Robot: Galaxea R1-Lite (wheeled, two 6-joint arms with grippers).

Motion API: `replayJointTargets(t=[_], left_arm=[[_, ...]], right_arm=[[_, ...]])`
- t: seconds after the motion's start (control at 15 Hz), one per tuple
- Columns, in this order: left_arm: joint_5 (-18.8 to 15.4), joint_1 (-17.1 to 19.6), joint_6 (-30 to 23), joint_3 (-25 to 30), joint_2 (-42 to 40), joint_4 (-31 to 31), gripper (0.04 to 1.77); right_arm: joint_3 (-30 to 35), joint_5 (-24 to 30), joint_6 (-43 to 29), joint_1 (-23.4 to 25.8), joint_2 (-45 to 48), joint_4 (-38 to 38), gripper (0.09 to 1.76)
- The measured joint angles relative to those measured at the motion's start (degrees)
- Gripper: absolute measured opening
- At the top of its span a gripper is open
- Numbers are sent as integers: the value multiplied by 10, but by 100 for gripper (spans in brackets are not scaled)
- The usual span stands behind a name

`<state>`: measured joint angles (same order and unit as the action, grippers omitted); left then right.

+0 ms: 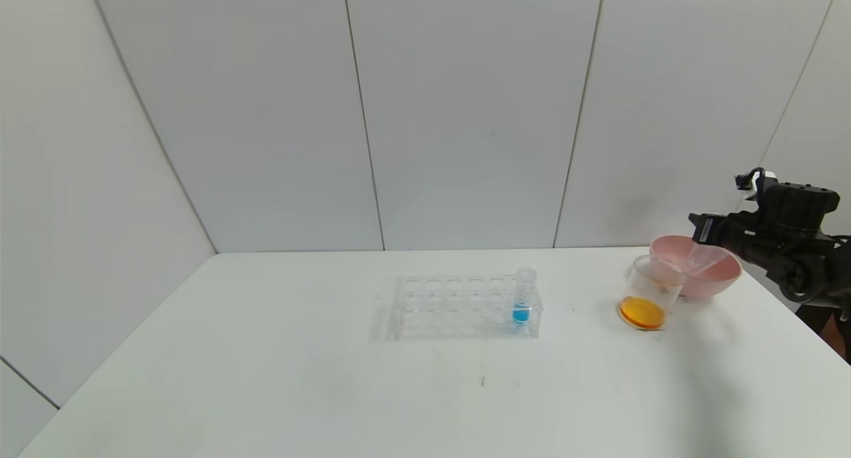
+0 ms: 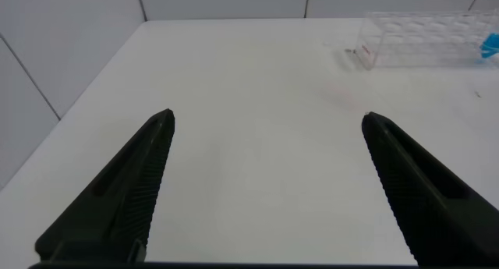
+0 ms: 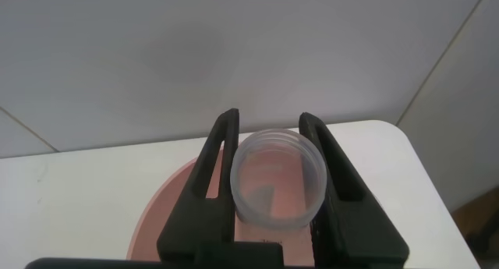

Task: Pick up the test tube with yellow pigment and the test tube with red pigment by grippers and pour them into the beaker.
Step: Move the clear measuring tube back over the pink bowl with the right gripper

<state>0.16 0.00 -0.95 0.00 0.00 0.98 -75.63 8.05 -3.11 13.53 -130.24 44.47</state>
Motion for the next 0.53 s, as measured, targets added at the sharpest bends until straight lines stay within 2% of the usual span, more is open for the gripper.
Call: replayJointTargets(t=[0.27,0.33,0.53], left_arm=[[0,0,0,0,0,0,172],[0,0,0,0,0,0,172],[0,0,0,0,0,0,172]], right_arm=[[2,1,0,-2,-3,-1,59],[1,1,0,-3,-3,-1,65],[-1,0,4,-5,-4,1,99]])
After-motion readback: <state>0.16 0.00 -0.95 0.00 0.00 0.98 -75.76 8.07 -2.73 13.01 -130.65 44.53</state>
